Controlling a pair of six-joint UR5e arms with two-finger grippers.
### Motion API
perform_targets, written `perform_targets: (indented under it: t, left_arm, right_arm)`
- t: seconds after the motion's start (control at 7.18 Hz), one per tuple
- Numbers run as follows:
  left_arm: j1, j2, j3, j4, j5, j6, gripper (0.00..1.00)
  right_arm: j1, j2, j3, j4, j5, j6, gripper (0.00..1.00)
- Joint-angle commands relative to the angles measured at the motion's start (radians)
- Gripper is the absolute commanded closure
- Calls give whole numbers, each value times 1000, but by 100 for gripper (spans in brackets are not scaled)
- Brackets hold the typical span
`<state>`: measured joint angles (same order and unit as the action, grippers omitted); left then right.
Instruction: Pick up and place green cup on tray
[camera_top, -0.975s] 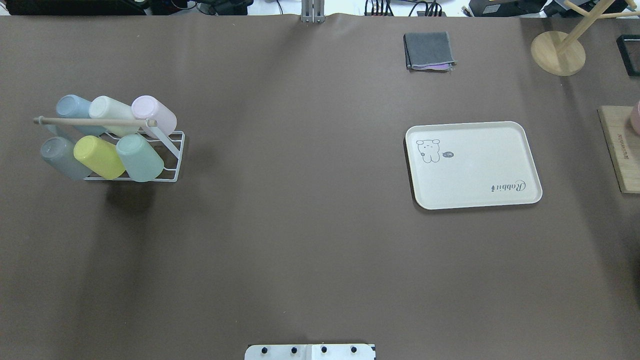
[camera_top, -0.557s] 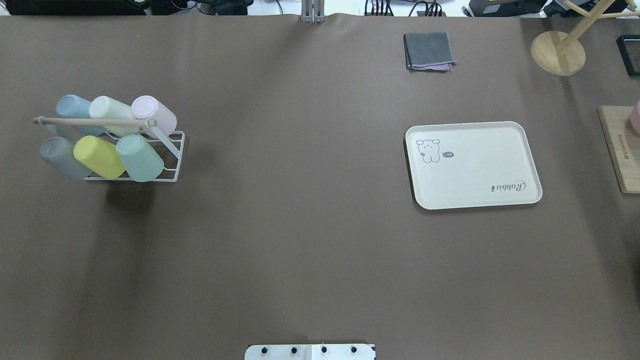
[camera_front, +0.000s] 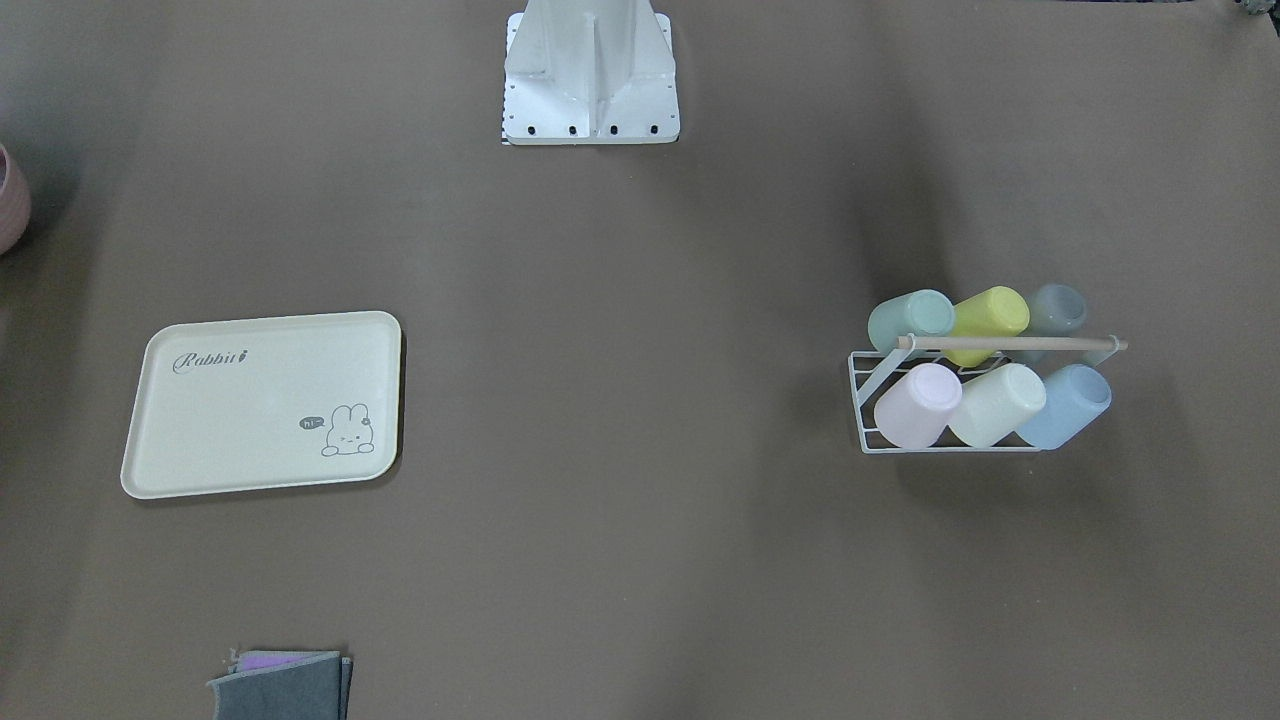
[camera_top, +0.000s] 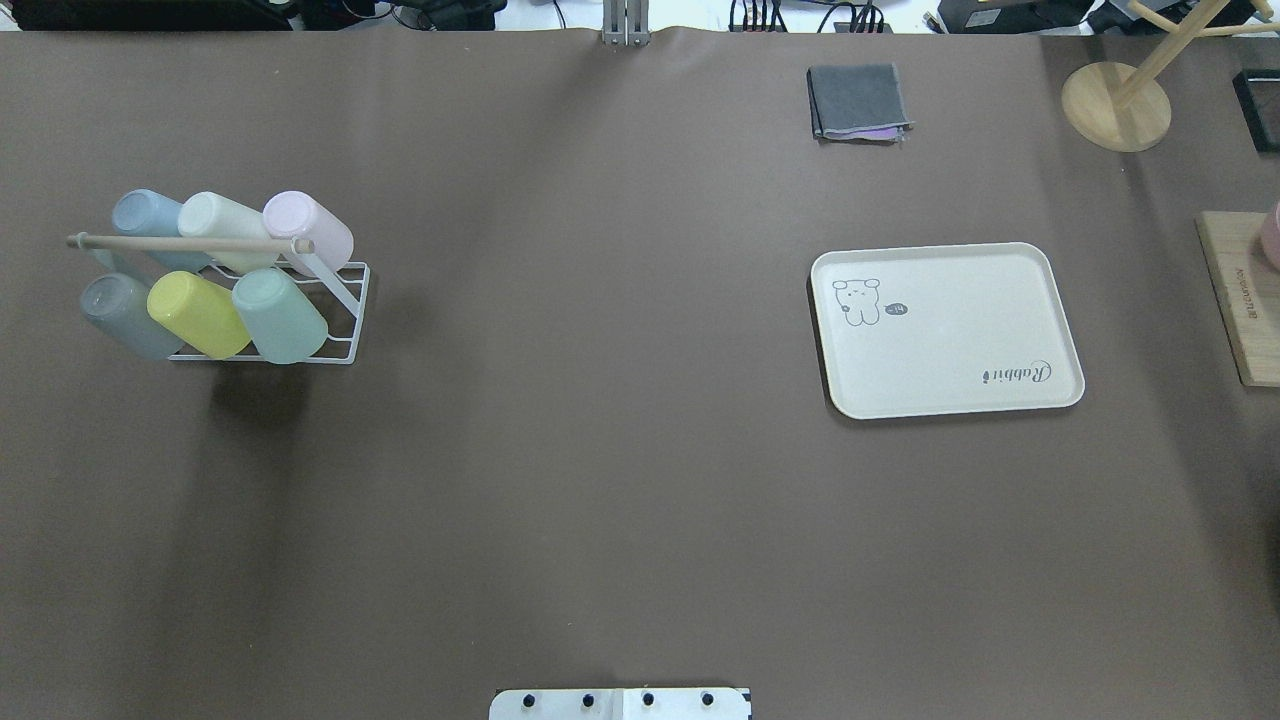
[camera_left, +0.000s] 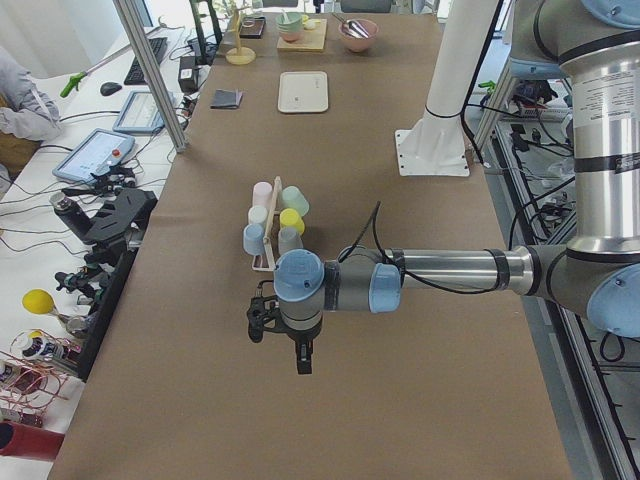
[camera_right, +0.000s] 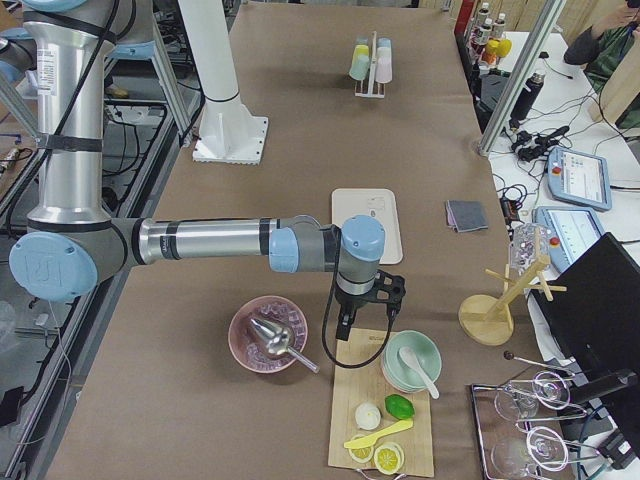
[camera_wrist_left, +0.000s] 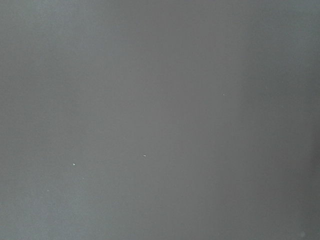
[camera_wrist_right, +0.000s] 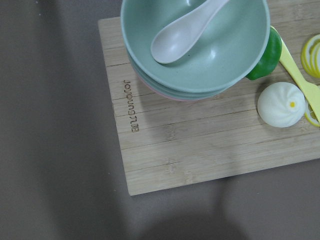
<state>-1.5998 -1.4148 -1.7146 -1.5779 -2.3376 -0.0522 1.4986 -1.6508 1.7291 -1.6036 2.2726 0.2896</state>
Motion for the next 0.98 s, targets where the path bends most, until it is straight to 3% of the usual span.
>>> perform_targets:
  t: [0.0, 0.42, 0.84]
  left_arm:
    - [5, -4, -3, 10, 35, 0, 2]
    - [6, -12, 15, 6, 81, 8, 2]
    - [6, -79, -24, 60, 93, 8, 2]
  right_arm:
    - [-14, 34, 17, -10, 4, 0, 0]
    - [-107, 66, 38, 51, 76, 207, 0]
    - [-268, 69, -11, 340, 35, 362, 0]
